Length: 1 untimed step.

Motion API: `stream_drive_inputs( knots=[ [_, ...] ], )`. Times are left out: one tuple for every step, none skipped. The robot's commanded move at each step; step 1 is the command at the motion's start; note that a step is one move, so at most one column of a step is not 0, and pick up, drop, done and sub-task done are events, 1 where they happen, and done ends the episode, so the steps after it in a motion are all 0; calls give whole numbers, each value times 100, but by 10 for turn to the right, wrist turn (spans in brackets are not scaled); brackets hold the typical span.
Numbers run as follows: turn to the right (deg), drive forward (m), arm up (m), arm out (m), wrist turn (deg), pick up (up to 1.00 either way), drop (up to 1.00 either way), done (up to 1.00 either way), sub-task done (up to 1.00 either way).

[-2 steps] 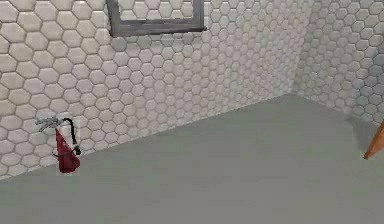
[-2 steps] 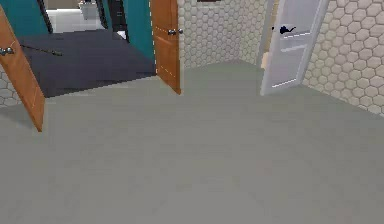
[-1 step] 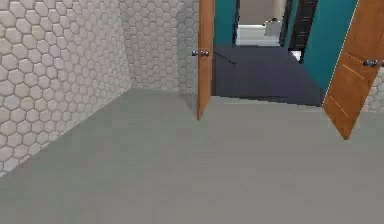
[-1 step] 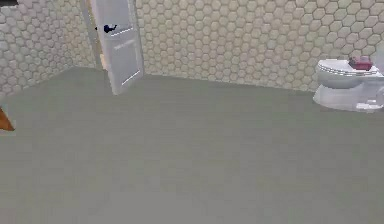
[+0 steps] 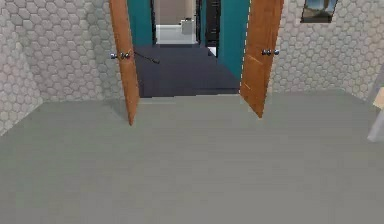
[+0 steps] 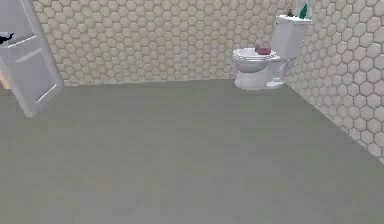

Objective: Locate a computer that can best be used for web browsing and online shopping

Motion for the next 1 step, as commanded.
stream_drive_inputs(
  knots=[
    [0, 100, 0, 0, 0, 0, 0, 0, 0]
  ],
)
